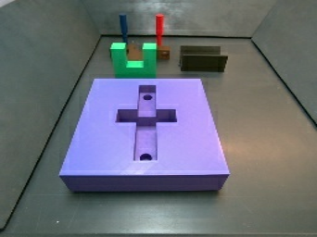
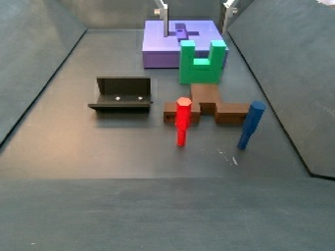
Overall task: Pick up the green object. Move up. Move to above the board. Insert the green object.
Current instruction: Pick up the green object.
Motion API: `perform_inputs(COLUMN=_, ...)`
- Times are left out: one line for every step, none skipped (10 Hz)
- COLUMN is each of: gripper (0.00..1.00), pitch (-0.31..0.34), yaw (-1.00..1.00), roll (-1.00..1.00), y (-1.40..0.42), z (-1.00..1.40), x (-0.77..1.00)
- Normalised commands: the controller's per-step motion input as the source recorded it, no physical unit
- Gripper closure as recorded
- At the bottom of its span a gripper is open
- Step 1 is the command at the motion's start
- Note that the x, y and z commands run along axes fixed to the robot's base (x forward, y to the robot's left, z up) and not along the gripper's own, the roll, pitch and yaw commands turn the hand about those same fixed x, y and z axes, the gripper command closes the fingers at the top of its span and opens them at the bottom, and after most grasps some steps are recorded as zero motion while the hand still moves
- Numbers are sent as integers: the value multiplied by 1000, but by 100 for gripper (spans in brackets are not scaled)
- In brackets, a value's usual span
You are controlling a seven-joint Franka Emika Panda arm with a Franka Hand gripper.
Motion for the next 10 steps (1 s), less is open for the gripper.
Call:
perform_inputs(gripper=0, pitch=0, yaw=0, roll=0, y=-57, z=-20, x=0)
perform_inputs(gripper=0, pitch=26, yaw=-34, roll=53, y=-129, z=0, x=69)
perform_inputs(gripper=0, pitch=0, yaw=0, roll=97, y=-386, z=-37, x=0)
perform_inputs(gripper=0, pitch=10, yaw=-46, roll=41, y=-660, z=-197, x=191)
perform_inputs(gripper=0, pitch=-111, yaw=-29, roll=6, y=-774, z=-274, x=0)
perform_inputs(gripper=0, pitch=-180, yaw=0, roll=3, y=-986, z=-300, x=-86)
perform_inputs(gripper=0, pitch=-20, yaw=17, roll=0, y=-854, z=-311, x=120)
perform_inputs(gripper=0, pitch=0, yaw=14, roll=0, y=-771, z=-371, x=77)
perform_inputs(gripper=0, pitch=19, yaw=0, roll=0, y=-523, z=-334, x=134)
perform_inputs(gripper=0, pitch=10, yaw=0, roll=-14, y=-251, z=-343, x=131)
